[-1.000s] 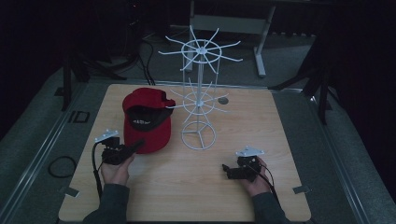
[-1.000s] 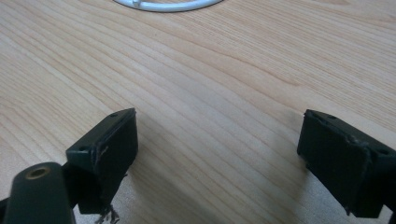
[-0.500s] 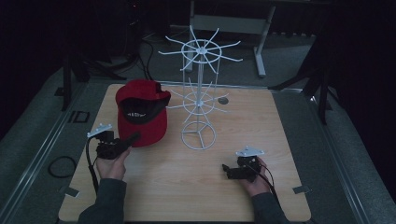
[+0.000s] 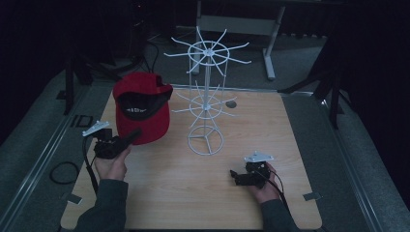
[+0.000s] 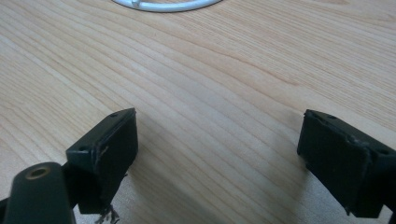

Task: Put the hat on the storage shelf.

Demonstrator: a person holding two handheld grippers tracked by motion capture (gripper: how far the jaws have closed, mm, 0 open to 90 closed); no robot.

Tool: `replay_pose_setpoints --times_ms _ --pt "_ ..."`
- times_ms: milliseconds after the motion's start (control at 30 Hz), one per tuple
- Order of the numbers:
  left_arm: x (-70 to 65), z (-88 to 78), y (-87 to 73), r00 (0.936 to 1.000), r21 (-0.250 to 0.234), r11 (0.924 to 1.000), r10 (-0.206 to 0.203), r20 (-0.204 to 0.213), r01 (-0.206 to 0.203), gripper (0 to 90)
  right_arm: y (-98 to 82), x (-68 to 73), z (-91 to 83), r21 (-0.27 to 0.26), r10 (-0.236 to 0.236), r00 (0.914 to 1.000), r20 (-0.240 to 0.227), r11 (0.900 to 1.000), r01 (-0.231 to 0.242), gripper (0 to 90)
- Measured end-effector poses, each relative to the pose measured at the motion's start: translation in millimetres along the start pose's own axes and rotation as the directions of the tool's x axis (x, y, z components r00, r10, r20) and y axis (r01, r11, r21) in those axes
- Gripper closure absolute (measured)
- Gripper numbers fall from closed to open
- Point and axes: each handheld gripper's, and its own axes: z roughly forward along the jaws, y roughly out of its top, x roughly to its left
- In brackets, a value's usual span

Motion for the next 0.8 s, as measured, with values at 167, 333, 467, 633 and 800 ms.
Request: replay_pose_setpoints --times_ms 167,333,467,633,800 --pt "-0.7 -3.6 9.4 1.0 -0.028 0.9996 -0.001 -0.001 0.001 84.5 0.0 0.0 0.0 -0.001 -0.001 1.0 0.0 1.0 0.001 12.1" --pt "-1.5 -4.6 16.0 1.0 -0.045 0.999 0.001 0.001 -0.001 84.5 0.0 0.0 0.0 -0.001 -0.001 1.0 0.002 1.0 0.001 12.2" --pt "-4.7 -3.3 23.1 0.9999 -0.054 0.9985 0.015 0.005 -0.015 84.5 -0.1 0.1 -0.1 -0.002 -0.001 1.0 0.004 1.0 0.001 12.1" --pt "-7.0 -3.1 30.2 0.9999 -0.075 0.9971 0.01 0.009 -0.01 84.4 -0.1 0.1 -0.1 -0.002 -0.001 1.0 0.003 1.0 0.001 12.1" --pt "-10.5 -1.2 36.3 0.9997 -0.085 0.9961 0.023 0.009 -0.023 84.5 -0.1 0.1 -0.2 -0.001 -0.001 1.0 0.003 1.0 0.001 12.1"
